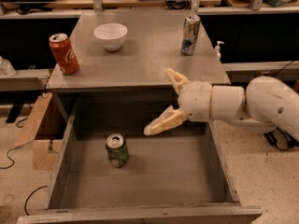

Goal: Place green can into top drawer

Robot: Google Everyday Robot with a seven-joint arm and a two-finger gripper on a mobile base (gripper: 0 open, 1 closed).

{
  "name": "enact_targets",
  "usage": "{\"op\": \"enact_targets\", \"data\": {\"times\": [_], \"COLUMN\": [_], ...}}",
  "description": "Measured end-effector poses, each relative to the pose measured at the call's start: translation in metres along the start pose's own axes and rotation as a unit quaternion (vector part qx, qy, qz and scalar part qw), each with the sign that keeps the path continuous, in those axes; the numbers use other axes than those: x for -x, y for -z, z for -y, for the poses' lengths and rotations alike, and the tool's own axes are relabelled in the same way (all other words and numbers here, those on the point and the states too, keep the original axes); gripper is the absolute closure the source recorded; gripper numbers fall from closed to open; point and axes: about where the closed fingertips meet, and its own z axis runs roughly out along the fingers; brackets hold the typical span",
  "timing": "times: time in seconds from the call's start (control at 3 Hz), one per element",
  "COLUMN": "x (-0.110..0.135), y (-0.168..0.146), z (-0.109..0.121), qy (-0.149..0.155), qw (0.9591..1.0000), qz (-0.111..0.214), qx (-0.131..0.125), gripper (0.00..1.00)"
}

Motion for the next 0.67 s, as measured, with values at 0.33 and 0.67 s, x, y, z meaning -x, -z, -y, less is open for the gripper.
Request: {"op": "enact_targets", "data": {"times": [0.33,0.67], "x": [0.045,0.089], "y": [0.034,0.068], "z": [0.045,0.088], "qy": [0.025,0.038], "qw": [0.9985,0.9933], "qz": [-0.012,-0.018], "qx": [-0.047,-0.108], "gripper": [0.0,0.0]}}
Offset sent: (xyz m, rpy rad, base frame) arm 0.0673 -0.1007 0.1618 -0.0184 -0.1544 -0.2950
